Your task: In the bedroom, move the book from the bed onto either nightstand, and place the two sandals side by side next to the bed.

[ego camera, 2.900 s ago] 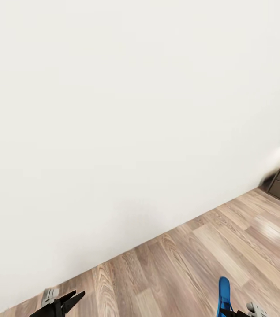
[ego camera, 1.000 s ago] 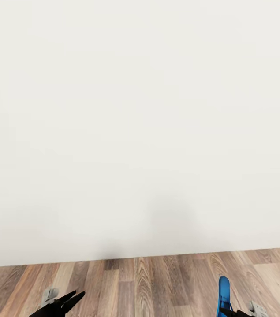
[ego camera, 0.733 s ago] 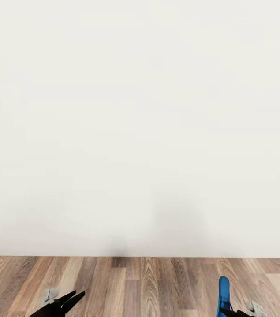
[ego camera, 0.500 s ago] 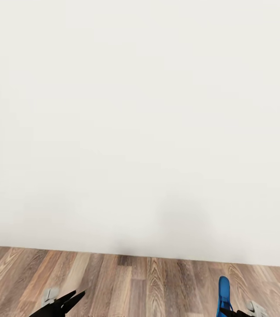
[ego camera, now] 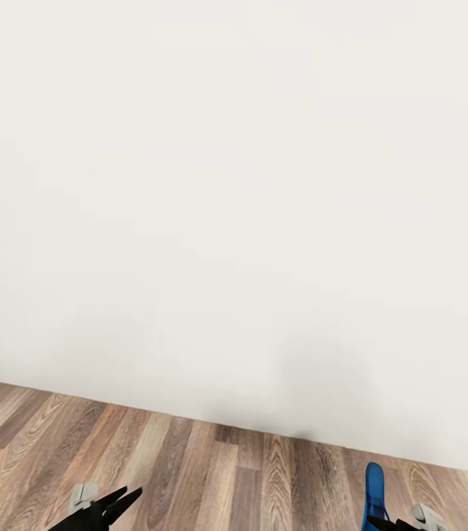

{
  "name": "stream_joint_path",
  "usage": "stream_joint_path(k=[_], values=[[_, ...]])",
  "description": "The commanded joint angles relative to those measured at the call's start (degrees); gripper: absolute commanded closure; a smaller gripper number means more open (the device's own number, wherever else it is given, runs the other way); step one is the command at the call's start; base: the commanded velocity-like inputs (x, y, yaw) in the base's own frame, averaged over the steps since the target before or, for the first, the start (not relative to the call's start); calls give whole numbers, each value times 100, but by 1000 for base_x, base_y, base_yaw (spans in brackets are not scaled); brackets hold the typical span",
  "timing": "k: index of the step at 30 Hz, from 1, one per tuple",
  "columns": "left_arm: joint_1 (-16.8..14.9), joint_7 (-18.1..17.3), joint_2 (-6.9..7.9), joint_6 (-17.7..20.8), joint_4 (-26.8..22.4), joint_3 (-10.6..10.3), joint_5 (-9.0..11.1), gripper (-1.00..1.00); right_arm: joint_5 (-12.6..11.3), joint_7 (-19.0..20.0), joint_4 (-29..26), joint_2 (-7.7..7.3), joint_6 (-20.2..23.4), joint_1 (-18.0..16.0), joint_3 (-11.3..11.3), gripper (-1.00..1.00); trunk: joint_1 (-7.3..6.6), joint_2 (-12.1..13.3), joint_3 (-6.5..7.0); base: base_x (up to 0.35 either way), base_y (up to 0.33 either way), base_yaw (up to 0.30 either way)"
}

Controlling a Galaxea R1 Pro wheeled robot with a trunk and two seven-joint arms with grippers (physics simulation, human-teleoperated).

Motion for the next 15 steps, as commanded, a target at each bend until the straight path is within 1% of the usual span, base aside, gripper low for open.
stream_joint_path(k=[1,6,8,11,15], values=[[-3,-19,0,60,1,3,25,-100,-8,24,-3,-1,60,-1,-39,100,-1,-2,-5,0,0,67],[-3,-19,0,60,1,3,25,-100,-8,32,-3,0,60,-1,-39,100,-1,-2,-5,0,0,25],[-3,-19,0,59,1,3,25,-100,-8,36,-3,-2,60,-1,-39,100,-1,-2,-5,0,0,117],[-3,-19,0,60,1,3,25,-100,-8,37,-3,-2,60,-1,-39,100,-1,-2,-5,0,0,220],[-3,-19,0,58,1,3,25,-100,-8,38,-3,0,60,-1,-39,100,-1,-2,-5,0,0,273]])
